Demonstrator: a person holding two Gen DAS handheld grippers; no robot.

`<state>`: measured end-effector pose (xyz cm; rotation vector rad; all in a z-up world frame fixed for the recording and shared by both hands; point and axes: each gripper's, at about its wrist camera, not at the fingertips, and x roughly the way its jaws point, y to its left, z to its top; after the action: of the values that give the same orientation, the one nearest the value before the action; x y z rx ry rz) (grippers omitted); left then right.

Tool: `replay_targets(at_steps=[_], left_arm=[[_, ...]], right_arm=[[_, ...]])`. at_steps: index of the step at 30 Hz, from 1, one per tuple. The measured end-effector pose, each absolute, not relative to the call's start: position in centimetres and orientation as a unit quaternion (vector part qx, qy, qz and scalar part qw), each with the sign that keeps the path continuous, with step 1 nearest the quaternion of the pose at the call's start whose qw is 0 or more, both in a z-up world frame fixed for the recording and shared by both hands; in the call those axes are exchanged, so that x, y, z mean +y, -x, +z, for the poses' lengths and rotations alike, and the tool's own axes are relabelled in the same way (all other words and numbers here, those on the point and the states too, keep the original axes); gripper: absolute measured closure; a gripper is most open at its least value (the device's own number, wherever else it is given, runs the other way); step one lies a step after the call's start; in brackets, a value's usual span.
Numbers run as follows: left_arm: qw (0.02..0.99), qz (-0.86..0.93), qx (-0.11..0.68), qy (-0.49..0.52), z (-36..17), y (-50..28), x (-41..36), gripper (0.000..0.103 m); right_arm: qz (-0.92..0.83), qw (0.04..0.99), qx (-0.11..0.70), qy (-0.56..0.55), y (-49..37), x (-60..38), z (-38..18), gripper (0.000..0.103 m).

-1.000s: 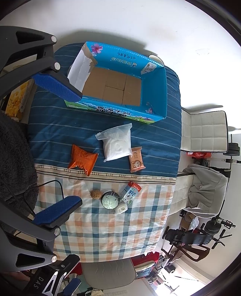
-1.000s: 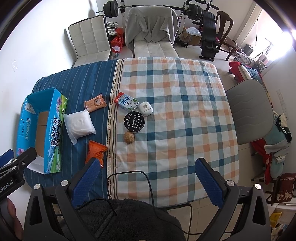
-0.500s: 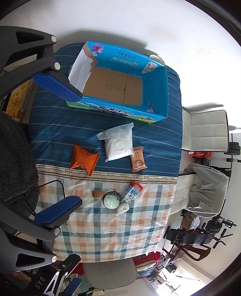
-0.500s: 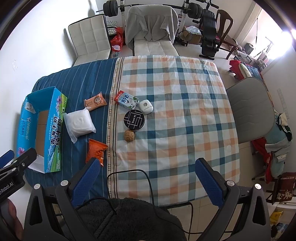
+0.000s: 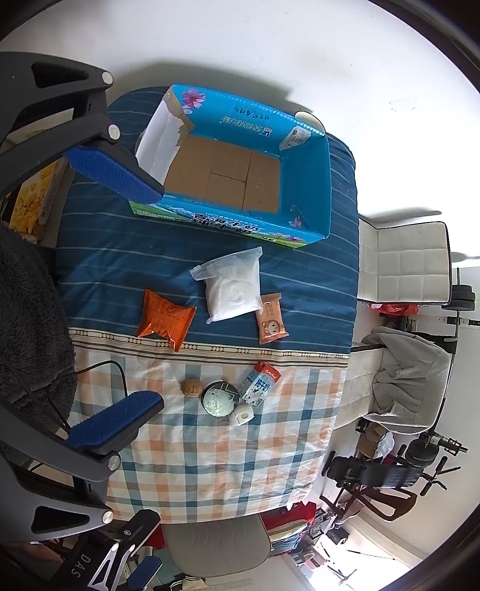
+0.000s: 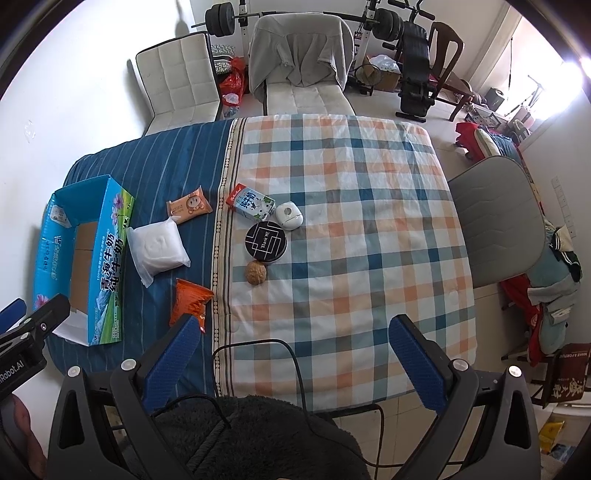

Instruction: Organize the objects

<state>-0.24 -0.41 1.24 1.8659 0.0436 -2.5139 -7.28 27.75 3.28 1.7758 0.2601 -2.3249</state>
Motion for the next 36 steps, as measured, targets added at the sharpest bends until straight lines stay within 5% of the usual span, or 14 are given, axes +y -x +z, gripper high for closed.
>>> replay_targets(at_steps=[36], left_arm=[[0.01, -0.817, 0.007, -0.577, 2.3, 0.3, 0.2, 0.0]], right_arm=[[-0.797, 0.093, 0.076, -0.592, 6.8, 29.2, 3.7, 0.0]])
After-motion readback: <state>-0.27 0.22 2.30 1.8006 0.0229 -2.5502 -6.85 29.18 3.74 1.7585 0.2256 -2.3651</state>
